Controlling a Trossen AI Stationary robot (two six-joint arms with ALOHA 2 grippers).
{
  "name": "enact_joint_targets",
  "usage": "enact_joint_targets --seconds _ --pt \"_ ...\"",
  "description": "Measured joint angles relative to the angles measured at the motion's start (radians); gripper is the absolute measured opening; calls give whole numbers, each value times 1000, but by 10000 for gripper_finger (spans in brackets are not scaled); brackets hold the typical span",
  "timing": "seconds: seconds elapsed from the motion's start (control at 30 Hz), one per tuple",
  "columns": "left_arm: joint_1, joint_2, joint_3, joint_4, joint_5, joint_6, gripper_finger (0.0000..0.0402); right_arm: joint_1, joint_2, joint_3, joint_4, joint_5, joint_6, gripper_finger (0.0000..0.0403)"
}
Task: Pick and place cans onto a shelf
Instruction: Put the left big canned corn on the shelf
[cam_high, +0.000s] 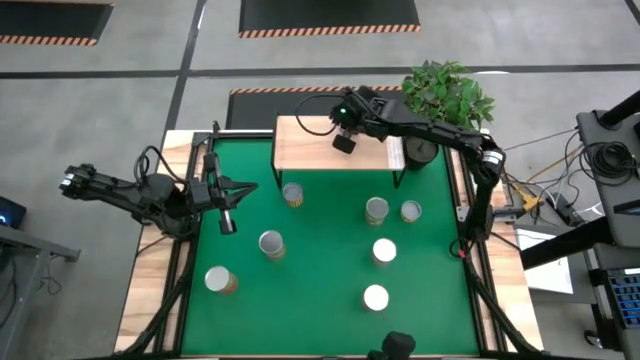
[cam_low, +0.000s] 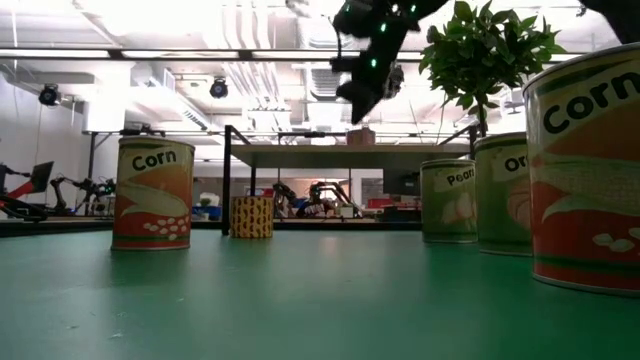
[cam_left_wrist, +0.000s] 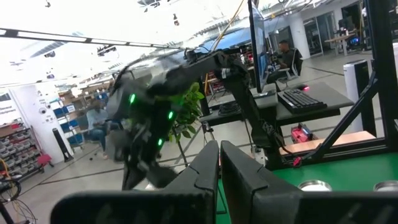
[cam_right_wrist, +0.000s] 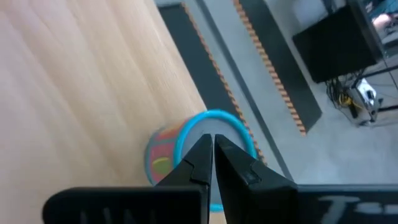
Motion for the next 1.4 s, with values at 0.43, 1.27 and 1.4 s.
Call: enact_joint_targets --seconds 0.43,1.27,1.4 --pt "0 0 0 30 0 -23 0 292 -257 -71 -132 9 201 8" --pt "0 308 30 129 44 -371 0 839 -582 -926 543 127 373 9" --pt "1 399 145 -195 -16 -584 0 838 -632 -945 541 127 343 9"
